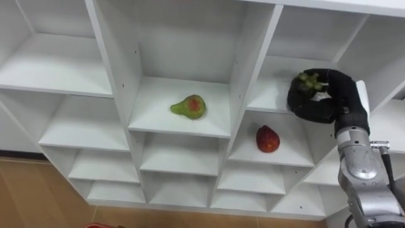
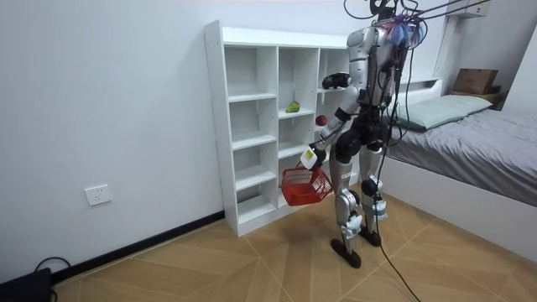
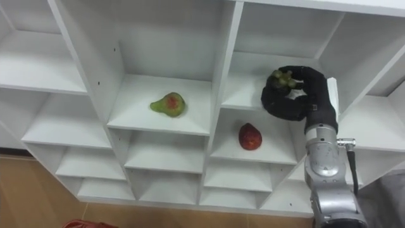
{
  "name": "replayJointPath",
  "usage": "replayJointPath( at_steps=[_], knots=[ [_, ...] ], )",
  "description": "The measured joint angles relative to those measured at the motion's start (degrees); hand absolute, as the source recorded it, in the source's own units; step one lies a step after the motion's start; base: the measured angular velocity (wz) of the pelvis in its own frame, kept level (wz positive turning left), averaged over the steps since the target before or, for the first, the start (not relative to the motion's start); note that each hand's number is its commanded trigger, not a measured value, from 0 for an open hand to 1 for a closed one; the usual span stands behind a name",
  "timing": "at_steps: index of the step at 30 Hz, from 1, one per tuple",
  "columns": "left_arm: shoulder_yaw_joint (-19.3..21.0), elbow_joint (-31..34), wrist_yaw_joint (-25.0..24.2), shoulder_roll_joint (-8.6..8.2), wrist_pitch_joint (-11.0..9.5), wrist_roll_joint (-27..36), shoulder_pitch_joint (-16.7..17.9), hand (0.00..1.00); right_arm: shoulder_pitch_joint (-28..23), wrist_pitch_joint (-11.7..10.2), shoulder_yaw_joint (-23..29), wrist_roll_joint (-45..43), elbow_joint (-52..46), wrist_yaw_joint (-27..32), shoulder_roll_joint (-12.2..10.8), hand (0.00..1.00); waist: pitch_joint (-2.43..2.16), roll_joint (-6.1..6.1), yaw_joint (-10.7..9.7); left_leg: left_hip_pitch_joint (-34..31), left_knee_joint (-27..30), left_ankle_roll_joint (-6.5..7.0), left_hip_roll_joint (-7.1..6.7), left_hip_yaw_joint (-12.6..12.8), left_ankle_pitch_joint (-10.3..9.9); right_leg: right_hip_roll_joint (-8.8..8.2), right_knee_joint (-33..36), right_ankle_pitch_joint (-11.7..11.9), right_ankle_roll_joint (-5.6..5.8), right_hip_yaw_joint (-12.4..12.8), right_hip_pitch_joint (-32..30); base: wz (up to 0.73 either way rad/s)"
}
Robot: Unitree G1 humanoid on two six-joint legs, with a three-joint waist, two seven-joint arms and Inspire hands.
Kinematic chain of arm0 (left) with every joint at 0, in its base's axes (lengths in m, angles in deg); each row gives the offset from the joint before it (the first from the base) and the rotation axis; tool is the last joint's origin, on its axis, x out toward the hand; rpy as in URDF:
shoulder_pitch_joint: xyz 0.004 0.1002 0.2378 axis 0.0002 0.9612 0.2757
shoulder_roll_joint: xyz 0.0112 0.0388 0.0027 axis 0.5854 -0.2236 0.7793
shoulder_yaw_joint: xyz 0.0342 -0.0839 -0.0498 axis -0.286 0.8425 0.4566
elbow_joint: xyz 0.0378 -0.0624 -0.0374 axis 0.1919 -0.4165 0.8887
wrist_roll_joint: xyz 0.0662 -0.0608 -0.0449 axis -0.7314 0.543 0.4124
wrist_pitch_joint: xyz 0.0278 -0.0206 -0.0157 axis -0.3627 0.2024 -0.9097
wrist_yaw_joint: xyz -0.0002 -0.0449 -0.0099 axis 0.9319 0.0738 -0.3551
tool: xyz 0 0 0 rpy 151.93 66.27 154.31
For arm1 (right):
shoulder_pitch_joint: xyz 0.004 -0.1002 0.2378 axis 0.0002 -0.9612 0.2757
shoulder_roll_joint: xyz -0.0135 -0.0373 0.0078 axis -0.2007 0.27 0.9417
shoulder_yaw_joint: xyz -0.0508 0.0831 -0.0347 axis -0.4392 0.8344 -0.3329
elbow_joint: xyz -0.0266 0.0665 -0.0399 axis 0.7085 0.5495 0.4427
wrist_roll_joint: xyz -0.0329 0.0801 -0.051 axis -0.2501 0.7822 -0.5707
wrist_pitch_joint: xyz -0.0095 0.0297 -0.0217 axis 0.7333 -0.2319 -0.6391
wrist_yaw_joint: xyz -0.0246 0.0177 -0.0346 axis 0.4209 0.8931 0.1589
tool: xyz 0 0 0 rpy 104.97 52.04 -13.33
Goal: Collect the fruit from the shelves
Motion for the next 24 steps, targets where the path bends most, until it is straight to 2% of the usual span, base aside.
replayJointPath(
  at_steps=[5, 6, 9, 15, 18, 20, 23, 24],
  knots=[
    [-1.15, 0.15, 0.01, -0.01, 0.01, -0.04, -1.33, 1.0, -3.55, 0.64, -2.5, -0.14, -7.62, -3.39, -0.51, 1.0, -0.06, 0.07, -0.19, -0.93, 0.54, 0.0, -0.01, 0.2, 0.0, -0.01, 0.02, 0.0, 0.0, 0.15, -0.81, -0.01],
    [-1.24, 0.49, -0.13, -0.08, 0.01, -0.09, -1.75, 1.0, -4.14, 1.51, -3.32, -0.12, -10.1, -5.07, -0.65, 1.0, -0.18, 0.14, -0.19, -1.5, 0.45, 0.0, -0.02, 0.32, 0.0, -0.03, 0.08, 0.0, -0.01, 0.26, -1.38, -0.04],
    [-1.56, 0.62, -0.5, -0.24, -0.01, 0.01, -3.48, 1.0, -5.31, 1.75, -4.77, -0.27, -15.35, -9.09, -0.89, 1.0, -0.22, 0.4, -0.12, -2.22, 0.65, -0.01, -0.04, 0.52, 0.0, -0.05, 0.07, 0.03, -0.04, 0.39, -2.0, -0.02],
    [-2.54, 0.44, -1.63, -0.72, -0.02, 1.0, -6.18, 1.0, -8.07, 2.23, -5.45, -0.44, -17.69, -11.72, -1.88, 1.0, -0.29, 0.48, -0.35, -2.24, 0.55, -0.01, 0.07, 1.18, 0.0, -0.02, 0.07, 0.03, -0.04, 0.69, -2.46, -0.06],
    [-4.56, 0.22, -1.58, -0.64, -0.03, 2.91, -7.95, 1.0, -9.26, 1.62, -6.5, -0.91, -18.16, -12.76, -3.25, 1.0, -0.18, 0.68, -1.49, -2.4, 0.59, 0.0, 0.07, 1.2, 0.0, -0.02, 0.08, 0.03, -0.04, 0.64, -2.66, -0.01],
    [-5.26, 0.13, -1.63, -0.64, -0.03, 2.86, -9.49, 1.0, -9.58, 0.93, -6.78, -0.64, -18.13, -12.82, -4.07, 1.0, -0.28, 0.66, -1.58, -2.98, 0.53, -0.01, 0.13, 1.51, 0.0, 0.02, 0.21, 0.07, -0.1, 0.65, -3.41, -0.09],
    [-6.74, 0.23, -1.61, -0.71, -0.1, 2.87, -11.66, 1.0, -9.53, -1.76, -7.18, -0.65, -16.2, -12.78, -5.21, 1.0, -0.26, 0.79, -2.26, -3.78, 0.62, 0.0, 0.1, 1.9, 0.0, -0.01, 0.21, 0.16, -0.25, 0.72, -4.19, -0.06],
    [-7.17, 0.46, -1.53, -0.64, -0.12, 2.87, -12.3, 1.0, -9.16, -3.47, -7.39, -0.58, -14.51, -12.71, -5.9, 1.0, -0.27, 0.77, -2.89, -4.06, 0.65, 0.0, 0.1, 1.88, 0.0, -0.04, 0.21, 0.17, -0.26, 0.58, -4.4, 0.0]
  ],
)
